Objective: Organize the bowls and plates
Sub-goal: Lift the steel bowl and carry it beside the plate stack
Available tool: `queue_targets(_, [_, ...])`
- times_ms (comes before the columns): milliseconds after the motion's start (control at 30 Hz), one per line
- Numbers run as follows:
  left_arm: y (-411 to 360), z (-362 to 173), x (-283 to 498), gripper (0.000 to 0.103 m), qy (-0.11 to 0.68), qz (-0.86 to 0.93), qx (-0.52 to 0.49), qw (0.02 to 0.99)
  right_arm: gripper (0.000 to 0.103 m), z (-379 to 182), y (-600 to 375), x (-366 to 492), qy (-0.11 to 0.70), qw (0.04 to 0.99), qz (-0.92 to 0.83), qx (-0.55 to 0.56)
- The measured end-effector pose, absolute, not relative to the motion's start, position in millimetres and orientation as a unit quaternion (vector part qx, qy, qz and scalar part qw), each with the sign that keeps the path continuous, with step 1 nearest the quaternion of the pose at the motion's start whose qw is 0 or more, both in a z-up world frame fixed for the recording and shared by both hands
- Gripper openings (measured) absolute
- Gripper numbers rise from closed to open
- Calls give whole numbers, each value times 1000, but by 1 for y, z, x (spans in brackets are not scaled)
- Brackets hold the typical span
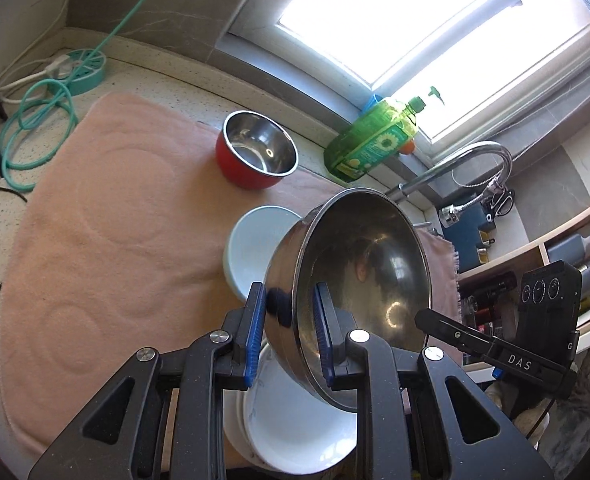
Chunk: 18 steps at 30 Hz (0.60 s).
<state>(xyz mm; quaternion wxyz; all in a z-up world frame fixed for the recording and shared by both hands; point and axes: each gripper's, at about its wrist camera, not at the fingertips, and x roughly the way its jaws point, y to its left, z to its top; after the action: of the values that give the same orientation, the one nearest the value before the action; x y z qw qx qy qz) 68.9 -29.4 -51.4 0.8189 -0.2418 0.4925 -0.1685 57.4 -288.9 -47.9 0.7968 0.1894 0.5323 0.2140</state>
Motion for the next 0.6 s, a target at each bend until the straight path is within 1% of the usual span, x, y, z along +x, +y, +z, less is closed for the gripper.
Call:
queue_targets(267, [-88,-57,87,21,509,-209,-220,806,12,-55,-349,52,530,803,172,211])
queue_targets(600, [-151,-77,103,21,538,-237,-197,784,12,-83,-408,51,547,795,126,231])
